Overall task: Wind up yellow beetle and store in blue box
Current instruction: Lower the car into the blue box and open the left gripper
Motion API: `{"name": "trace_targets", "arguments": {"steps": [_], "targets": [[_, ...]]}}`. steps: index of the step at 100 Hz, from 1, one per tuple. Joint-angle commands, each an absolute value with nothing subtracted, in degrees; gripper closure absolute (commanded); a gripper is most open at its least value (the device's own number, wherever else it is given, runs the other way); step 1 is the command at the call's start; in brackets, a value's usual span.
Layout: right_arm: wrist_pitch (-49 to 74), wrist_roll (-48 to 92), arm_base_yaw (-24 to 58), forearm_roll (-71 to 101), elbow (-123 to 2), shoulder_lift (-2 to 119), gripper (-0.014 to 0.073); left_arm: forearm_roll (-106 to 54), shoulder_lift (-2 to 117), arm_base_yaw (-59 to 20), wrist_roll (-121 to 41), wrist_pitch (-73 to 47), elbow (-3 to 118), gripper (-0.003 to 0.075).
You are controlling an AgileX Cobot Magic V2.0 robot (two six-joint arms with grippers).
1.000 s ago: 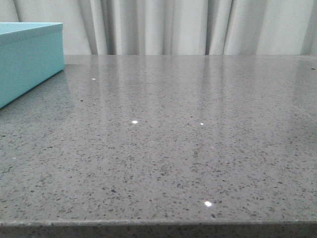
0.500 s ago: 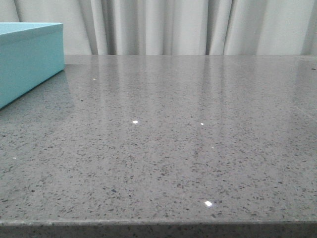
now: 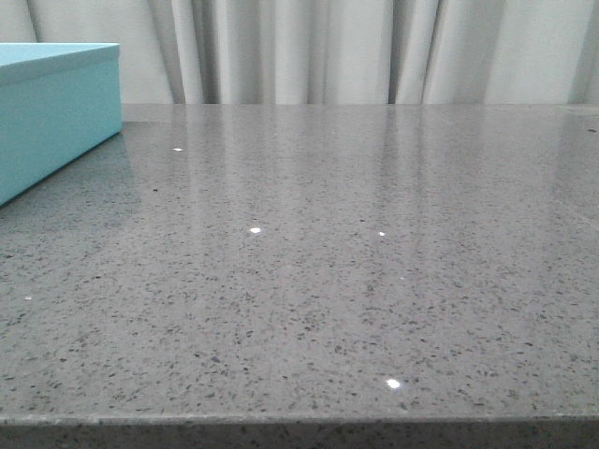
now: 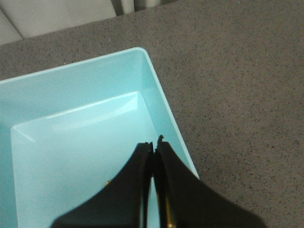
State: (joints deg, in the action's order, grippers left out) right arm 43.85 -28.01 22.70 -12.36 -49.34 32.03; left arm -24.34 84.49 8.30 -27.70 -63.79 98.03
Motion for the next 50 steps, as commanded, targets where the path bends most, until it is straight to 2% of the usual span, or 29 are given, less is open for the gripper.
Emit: {"name": "trace_targets", "arguments": {"steps": [1, 9, 16, 50], "targets": [[39.86, -27.34, 22.52, -14.02, -49.18, 29.92, 0.0387, -27.49, 80.37, 8.24, -28.10, -61.55, 99.37, 0.0741], [39.98, -27.34, 22.52, -14.02, -48.15, 27.75, 0.0557, -27.50, 78.13, 8.24, -28.27, -60.80, 98.23, 0.0741], [40.07, -27.34, 22.52, -14.02, -47.37, 26.15, 0.0665, -27.88, 76.07, 8.24, -28.27, -60.06, 96.23, 0.0741], [38.87, -27.34, 22.52, -14.02, -40.10, 17.98, 0.0660, -28.62, 61.80, 8.24, -28.27, -51.88, 77.38, 0.0741]]}}
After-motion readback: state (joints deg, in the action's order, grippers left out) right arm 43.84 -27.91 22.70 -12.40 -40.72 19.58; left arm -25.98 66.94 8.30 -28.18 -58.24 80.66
